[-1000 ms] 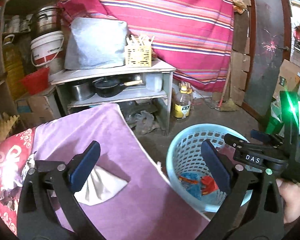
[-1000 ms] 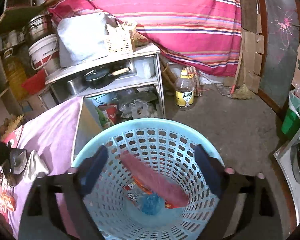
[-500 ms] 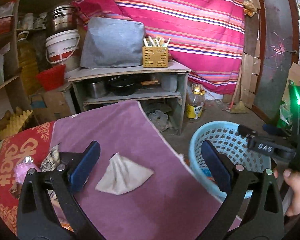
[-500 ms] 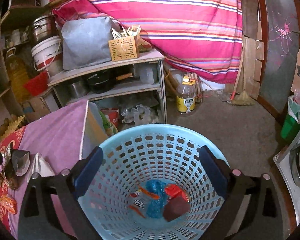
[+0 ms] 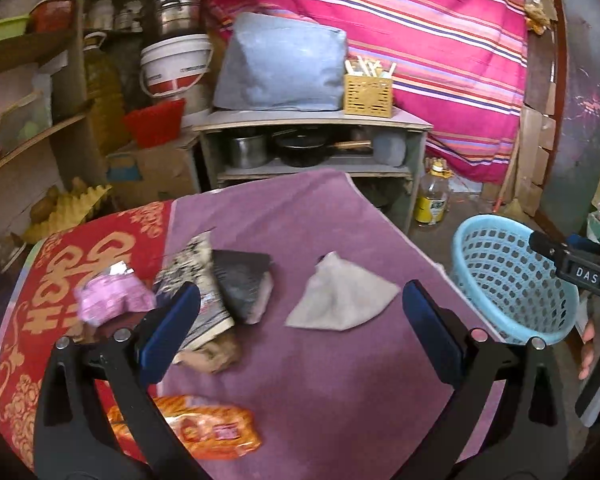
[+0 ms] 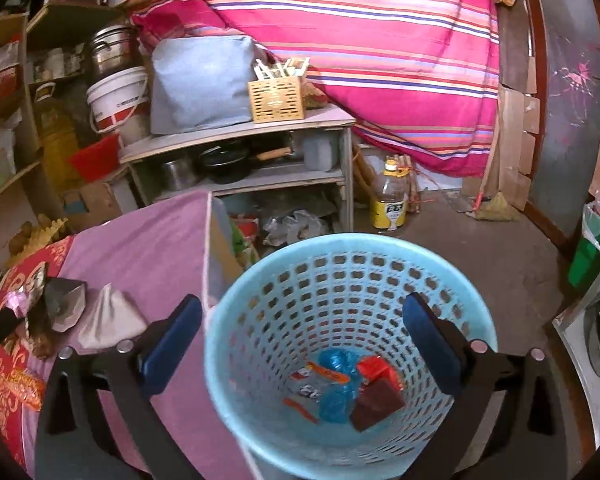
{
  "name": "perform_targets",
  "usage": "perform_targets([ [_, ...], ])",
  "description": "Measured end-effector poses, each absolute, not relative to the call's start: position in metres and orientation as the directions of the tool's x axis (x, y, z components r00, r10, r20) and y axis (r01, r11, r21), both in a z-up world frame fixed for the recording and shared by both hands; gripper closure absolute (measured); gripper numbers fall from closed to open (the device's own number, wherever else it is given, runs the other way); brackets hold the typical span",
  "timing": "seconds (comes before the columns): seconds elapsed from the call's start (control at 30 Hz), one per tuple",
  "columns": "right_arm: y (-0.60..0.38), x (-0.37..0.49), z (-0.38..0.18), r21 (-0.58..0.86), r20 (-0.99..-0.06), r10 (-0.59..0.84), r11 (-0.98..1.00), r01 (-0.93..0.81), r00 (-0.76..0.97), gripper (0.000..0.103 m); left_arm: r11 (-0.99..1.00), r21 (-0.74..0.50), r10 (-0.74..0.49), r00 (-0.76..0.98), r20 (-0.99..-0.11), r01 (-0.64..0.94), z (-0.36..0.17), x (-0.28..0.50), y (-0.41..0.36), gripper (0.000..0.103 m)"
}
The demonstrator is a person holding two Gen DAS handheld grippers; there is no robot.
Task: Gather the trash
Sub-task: 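Move both tools back over the table, then grasp the orange snack bag with the left tool and lift it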
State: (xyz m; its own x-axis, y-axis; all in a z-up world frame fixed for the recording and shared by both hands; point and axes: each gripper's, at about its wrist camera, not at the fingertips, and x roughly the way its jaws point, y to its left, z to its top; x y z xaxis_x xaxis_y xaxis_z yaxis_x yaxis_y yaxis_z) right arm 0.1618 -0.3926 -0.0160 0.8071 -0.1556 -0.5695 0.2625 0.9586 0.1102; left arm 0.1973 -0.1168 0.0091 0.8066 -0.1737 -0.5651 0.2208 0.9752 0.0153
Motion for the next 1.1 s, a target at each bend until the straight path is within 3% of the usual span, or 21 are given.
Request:
perform_targets([
  [0.37, -0.346, 0.162, -0.012, 0.119, -0.566, -0.097, 0.973, 0.198, 0.819, 0.005, 0.986, 0.043, -0.112, 0.821, -0.560, 0.164, 0.005, 0.182, -0.064, 0.005],
  [0.87, -0.308, 0.172, -0.020, 0.077, -0.594, -0.073, 0.986, 0.147, 0.801, 0.005, 0.985, 0.028, -0.100, 0.706, -0.701, 0.167, -0.066, 0.190, -0.019, 0.005],
  [1.1, -0.295, 0.181, -0.024, 0.079, -0.603, -0.055, 0.989, 0.128, 0.796, 0.005, 0.984, -0.026, -0.140, 0.665, -0.734, 0.178, -0.076, 0.197, -0.013, 0.006],
])
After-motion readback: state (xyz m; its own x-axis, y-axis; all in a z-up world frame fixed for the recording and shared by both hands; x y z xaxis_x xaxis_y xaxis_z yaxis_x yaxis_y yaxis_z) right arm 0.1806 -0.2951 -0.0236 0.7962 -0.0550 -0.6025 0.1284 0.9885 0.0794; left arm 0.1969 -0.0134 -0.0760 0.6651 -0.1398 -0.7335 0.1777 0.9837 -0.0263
